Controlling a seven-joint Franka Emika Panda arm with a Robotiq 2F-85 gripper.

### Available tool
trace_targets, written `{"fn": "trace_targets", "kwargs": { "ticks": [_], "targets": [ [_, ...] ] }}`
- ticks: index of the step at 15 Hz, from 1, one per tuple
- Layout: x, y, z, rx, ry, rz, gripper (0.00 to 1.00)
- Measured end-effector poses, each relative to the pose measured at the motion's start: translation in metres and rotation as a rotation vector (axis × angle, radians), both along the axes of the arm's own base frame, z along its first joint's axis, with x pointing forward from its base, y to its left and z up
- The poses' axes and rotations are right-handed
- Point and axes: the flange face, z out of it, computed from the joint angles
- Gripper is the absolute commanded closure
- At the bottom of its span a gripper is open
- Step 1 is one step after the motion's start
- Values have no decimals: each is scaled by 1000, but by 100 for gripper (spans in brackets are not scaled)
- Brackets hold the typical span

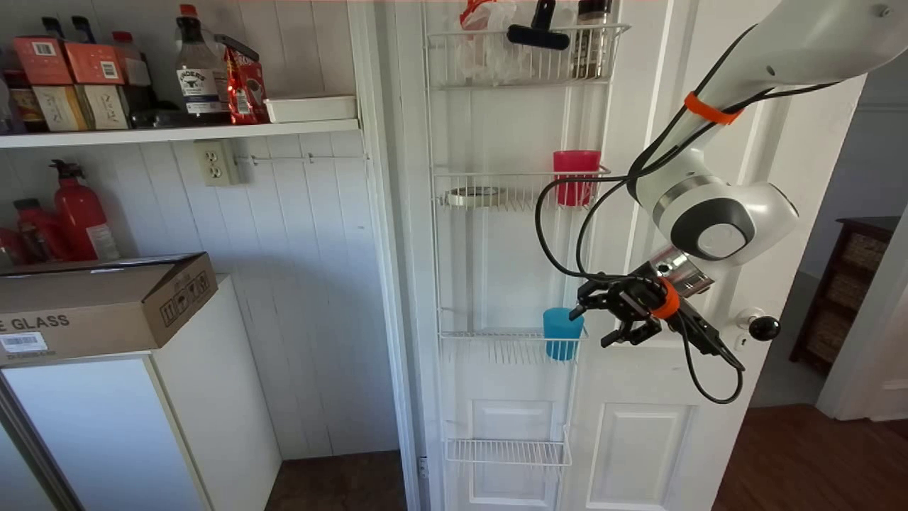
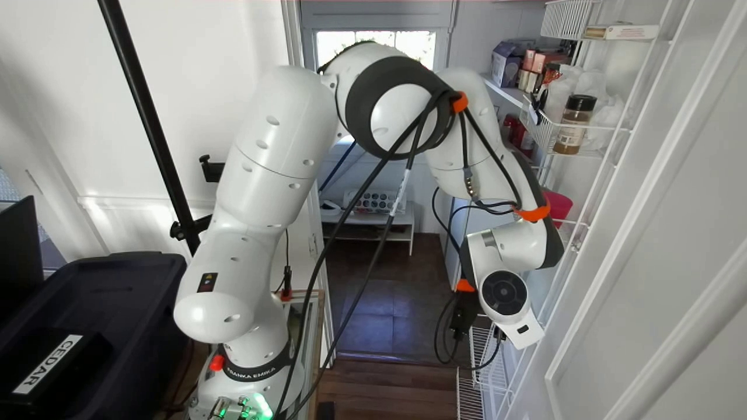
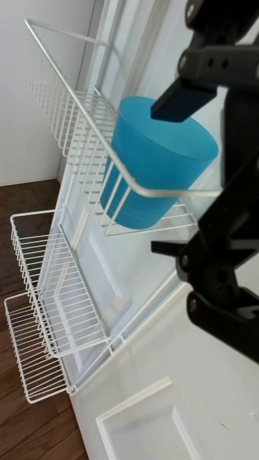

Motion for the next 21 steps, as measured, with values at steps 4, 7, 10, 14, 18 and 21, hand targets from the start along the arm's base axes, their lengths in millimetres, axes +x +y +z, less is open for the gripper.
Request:
{"fn": "trace_targets", "kwargs": {
  "ticks": [4,7,10,14,18,21],
  "targets": [
    [-1,-4,0,-28,4,-14,40],
    [-2,-7,1,-53,7,-24,47],
    [-2,-9,2,-74,10,-32,46],
    [-3,-11,2,-88,12,-37,39],
    [-3,-11,2,-96,13,-39,21],
    [-2,-9,3,-95,11,-35,18]
  ]
}}
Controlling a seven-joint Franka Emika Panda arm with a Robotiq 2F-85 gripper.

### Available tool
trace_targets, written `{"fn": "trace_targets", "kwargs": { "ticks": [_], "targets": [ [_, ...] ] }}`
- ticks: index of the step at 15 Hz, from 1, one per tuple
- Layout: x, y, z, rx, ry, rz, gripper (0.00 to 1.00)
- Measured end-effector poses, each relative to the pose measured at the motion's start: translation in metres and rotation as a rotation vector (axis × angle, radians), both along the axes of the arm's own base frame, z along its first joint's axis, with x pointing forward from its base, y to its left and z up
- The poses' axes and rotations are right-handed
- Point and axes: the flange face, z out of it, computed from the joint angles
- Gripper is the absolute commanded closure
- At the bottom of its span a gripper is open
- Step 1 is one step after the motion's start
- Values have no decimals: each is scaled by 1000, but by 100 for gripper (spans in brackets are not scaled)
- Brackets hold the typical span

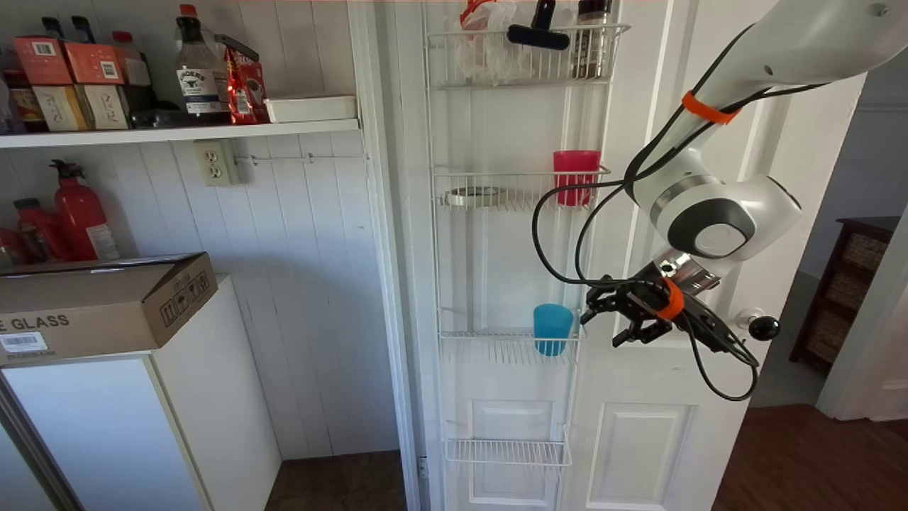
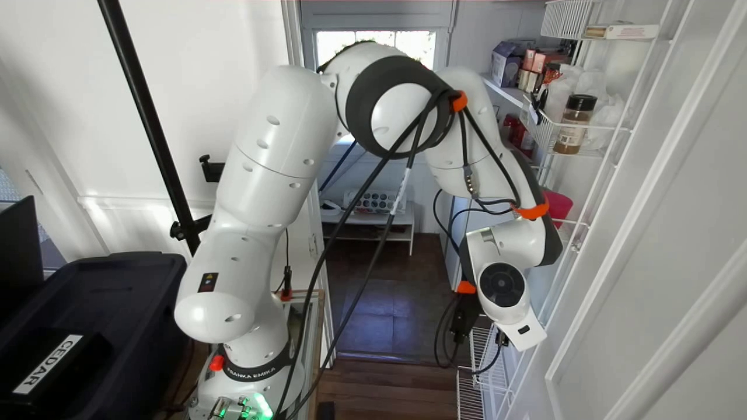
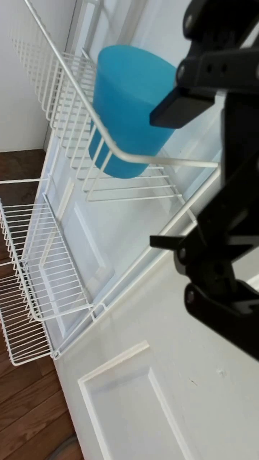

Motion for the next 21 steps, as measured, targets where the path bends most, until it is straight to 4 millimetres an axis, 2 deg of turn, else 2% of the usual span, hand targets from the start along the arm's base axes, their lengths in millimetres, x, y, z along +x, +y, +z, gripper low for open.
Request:
{"fn": "trace_targets", "kwargs": {
  "ticks": [3,9,13,16,21],
  "targets": [
    [3,7,3,2,-10,11,20],
    [11,21,13,-5,-40,42,16],
    [16,22,18,-14,-65,62,19],
    [19,24,25,-19,-85,78,18],
    [22,30,32,-18,-105,93,24]
  ]
}}
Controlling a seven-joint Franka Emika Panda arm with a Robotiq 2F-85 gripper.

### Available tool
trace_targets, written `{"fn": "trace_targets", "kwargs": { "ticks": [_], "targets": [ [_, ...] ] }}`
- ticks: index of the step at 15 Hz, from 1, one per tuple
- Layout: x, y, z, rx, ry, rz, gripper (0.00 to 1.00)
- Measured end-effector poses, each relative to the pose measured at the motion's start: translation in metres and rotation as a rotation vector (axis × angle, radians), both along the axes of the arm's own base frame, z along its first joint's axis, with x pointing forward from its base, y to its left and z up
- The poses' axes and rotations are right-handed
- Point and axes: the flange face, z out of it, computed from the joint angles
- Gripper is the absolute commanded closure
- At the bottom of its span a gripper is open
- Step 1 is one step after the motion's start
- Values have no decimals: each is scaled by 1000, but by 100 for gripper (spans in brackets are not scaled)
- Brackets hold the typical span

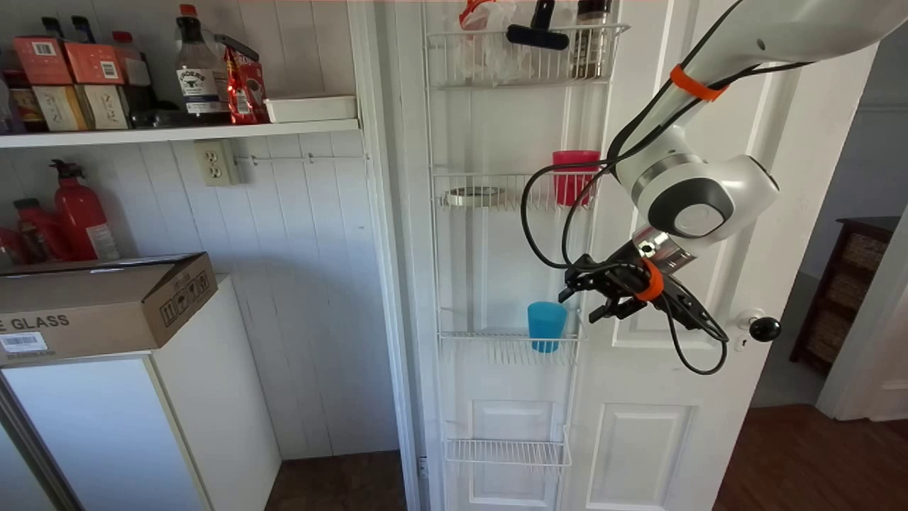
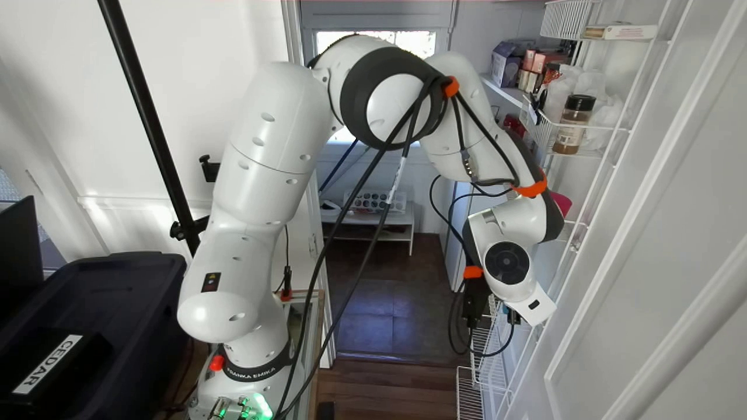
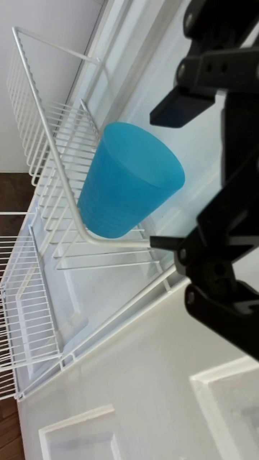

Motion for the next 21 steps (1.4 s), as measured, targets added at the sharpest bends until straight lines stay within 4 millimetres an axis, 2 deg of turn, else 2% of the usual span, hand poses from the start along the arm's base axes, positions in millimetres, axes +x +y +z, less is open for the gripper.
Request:
{"fn": "trace_targets", "kwargs": {
  "ticks": [6,11,13,15,16,17,19,21],
  "targets": [
    [2,1,0,8,-5,7,26],
    [6,10,-2,76,-13,36,26],
    [7,13,-2,93,-15,41,22],
    [7,14,-3,101,-15,45,4],
    [7,14,-3,103,-15,46,5],
    [7,14,-3,104,-16,47,15],
    [7,15,-3,108,-16,49,5],
    [7,15,-3,109,-16,49,5]
  ]
}}
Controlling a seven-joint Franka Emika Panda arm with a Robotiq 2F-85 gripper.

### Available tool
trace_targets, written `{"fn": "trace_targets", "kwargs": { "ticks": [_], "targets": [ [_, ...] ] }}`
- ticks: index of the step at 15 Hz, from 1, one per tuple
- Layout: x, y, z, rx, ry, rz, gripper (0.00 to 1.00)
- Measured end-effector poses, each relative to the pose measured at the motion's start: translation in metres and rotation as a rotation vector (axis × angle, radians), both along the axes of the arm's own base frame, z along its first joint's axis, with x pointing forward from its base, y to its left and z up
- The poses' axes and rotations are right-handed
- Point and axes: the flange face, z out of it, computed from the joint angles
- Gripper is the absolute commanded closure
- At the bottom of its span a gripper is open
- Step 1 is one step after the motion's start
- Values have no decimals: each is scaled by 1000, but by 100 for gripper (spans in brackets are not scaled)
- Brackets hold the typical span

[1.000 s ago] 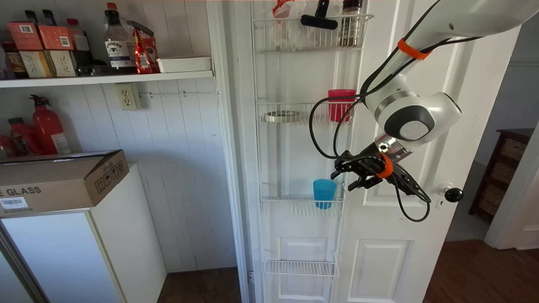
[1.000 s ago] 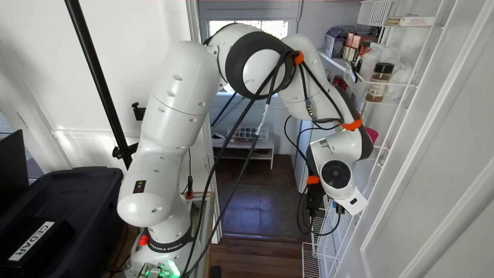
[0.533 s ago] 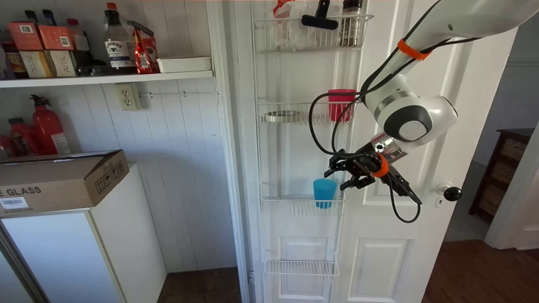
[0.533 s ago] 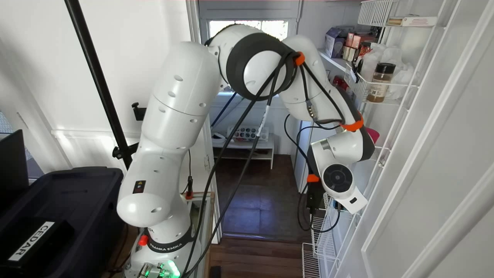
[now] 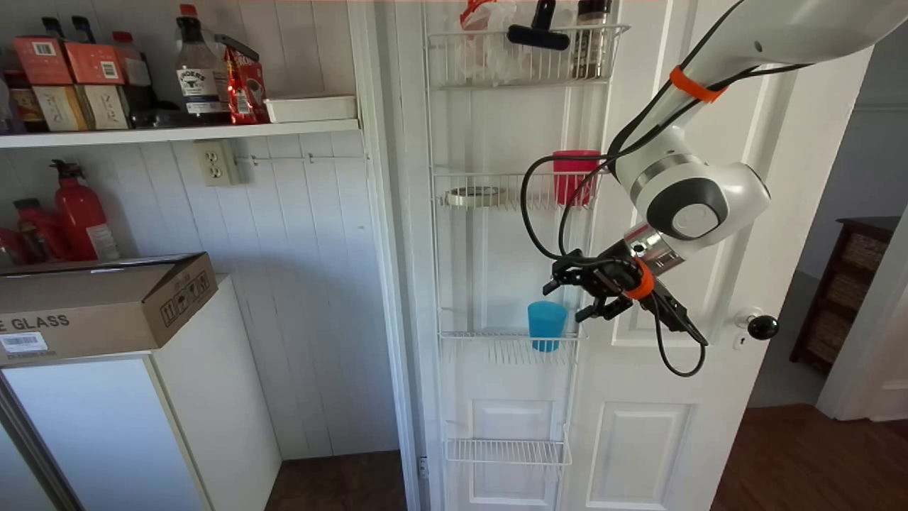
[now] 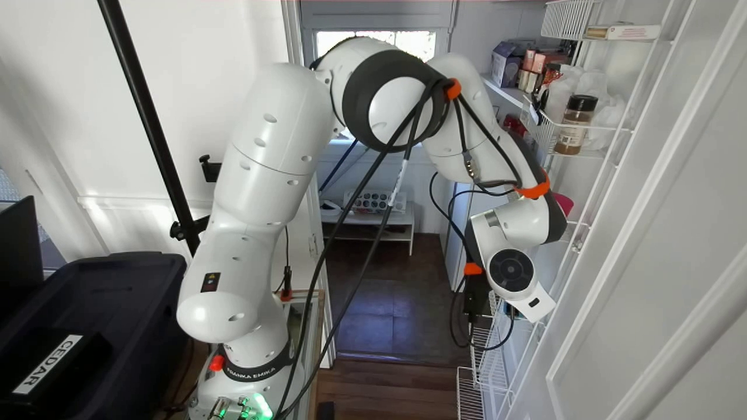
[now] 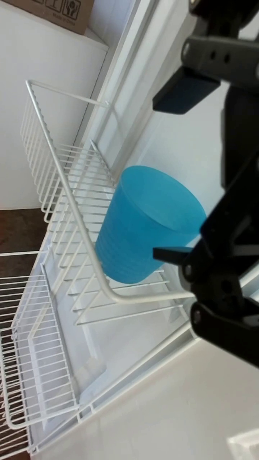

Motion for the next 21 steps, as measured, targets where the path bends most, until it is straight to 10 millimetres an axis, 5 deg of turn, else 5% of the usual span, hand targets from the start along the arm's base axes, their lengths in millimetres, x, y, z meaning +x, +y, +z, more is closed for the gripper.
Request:
{"fn": "trace_targets", "kwargs": {
  "ticks": [12,17,21],
  "targets": [
    [2,-6,-7,-10,4,-6,0],
    [4,-8,-8,-12,0,-6,22],
    [5,-9,-10,-13,4,-9,4]
  ]
}}
